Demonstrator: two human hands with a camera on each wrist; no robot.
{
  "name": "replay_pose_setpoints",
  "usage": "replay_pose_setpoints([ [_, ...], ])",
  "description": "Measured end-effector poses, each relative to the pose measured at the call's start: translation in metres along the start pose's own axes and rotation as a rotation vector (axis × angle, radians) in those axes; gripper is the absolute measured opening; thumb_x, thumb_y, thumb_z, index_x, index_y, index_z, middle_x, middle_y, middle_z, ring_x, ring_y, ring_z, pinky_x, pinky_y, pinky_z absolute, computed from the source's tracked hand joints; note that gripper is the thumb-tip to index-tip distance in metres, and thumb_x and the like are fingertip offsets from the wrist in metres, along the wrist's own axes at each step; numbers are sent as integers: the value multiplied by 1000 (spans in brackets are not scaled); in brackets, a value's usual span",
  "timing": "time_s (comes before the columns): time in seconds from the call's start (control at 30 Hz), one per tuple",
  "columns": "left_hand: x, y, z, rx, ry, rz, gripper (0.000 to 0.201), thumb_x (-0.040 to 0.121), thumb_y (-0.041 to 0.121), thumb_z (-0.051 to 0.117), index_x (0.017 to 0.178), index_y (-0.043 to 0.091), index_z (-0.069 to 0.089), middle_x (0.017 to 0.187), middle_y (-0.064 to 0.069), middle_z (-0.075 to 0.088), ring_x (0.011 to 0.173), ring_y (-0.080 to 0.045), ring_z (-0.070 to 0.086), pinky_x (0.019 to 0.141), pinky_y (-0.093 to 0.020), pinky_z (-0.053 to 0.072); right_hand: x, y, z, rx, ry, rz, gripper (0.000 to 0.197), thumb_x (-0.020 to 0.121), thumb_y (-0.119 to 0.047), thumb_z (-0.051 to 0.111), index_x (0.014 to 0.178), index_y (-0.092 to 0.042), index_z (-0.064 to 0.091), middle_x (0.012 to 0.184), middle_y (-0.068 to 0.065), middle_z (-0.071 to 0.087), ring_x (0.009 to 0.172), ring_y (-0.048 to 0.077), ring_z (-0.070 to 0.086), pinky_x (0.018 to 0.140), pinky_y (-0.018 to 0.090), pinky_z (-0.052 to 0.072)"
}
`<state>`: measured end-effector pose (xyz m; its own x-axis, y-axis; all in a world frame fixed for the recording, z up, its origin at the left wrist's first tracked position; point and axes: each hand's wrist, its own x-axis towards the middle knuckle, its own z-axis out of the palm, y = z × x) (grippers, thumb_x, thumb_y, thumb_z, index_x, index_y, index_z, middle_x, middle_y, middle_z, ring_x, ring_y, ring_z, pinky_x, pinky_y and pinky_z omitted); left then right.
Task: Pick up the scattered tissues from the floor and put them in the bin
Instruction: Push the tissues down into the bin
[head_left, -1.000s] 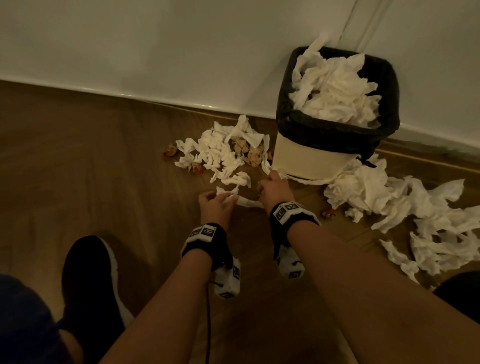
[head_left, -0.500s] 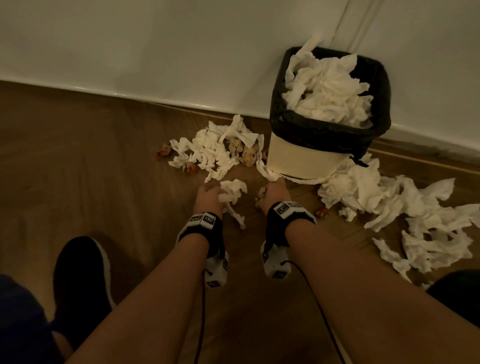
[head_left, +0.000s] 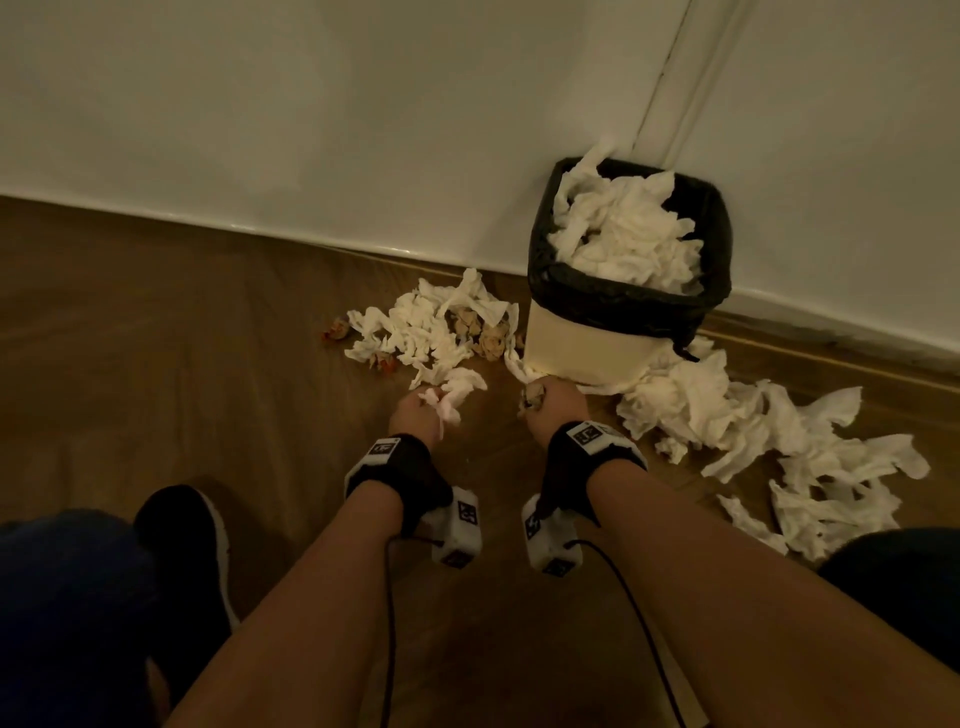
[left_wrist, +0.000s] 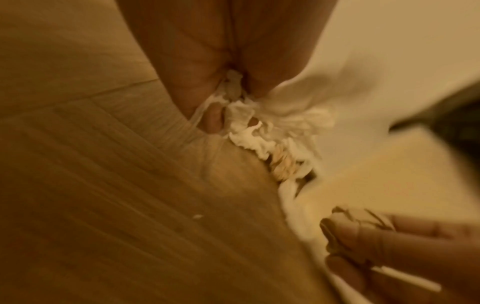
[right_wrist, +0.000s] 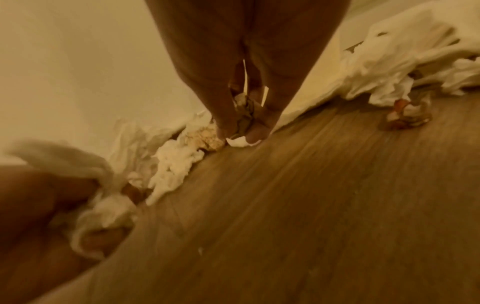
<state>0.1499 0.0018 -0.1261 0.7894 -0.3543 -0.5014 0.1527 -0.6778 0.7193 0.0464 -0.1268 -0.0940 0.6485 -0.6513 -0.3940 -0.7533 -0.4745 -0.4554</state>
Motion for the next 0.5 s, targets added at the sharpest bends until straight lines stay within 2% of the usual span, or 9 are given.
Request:
replay_pose_setpoints([
  [0.07,-10,12,-5,-260,-20,-118,41,97,13,38,134,-4,43,138,-23,45,127,-37,44,100,-37,38,-8,-8,-13,105,36,-3,28,90,-15,58,116,-4,58,121,17,56,114,33,50,94,34,40],
  [0.13,-20,27,-9,-496,-80,-208,55,99,39,34,140,3,36,144,-19,38,131,-35,38,105,-40,33,-19,-18,-28,273,88,-24,36,87,-12,61,122,-11,54,124,15,55,114,31,51,96,33,42],
  [0.17,-25,35,-10,-545,-102,-212,65,95,52,35,141,7,36,143,-17,40,131,-33,39,104,-40,33,-25,-23,-37,361,123,-43,38,86,-11,61,123,-15,53,125,14,55,115,30,52,97,33,43],
  [0.2,-31,45,-11,-511,-96,-172,71,90,58,41,139,7,39,140,-16,44,127,-32,43,100,-38,36,-30,-28,-45,423,150,-73,39,86,-10,61,123,-17,53,125,13,55,115,29,52,98,34,44],
  [0.23,-35,53,-13,-454,-57,-118,70,87,55,51,136,6,43,135,-16,49,122,-31,47,95,-35,39,-35,-33,-54,457,165,-106,38,86,-9,61,122,-17,54,126,12,55,115,28,53,99,35,44],
  [0.3,-45,71,-17,-382,6,-2,53,87,33,63,129,2,50,130,-16,54,116,-31,52,86,-30,41,-46,-41,-73,505,186,-169,35,87,-8,60,120,-18,55,125,11,56,112,28,55,98,39,46],
  [0.4,-61,98,-25,-304,9,172,36,96,13,47,130,3,50,128,-18,53,116,-30,50,84,-24,39,-65,-50,-102,626,233,-229,32,87,-9,61,117,-17,57,118,11,58,106,28,58,95,43,49],
  [0.47,-75,116,-33,-421,-24,226,36,97,9,42,132,7,50,121,-14,56,106,-26,53,77,-20,40,-79,-54,-123,745,258,-262,32,86,-5,61,116,-14,57,110,10,59,104,29,59,93,45,50],
  [0.5,-84,124,-37,-494,-34,222,35,97,11,45,130,7,51,121,-14,57,105,-26,55,80,-23,43,-86,-55,-133,804,263,-283,32,86,-3,60,117,-12,57,106,10,58,102,29,60,91,46,51],
])
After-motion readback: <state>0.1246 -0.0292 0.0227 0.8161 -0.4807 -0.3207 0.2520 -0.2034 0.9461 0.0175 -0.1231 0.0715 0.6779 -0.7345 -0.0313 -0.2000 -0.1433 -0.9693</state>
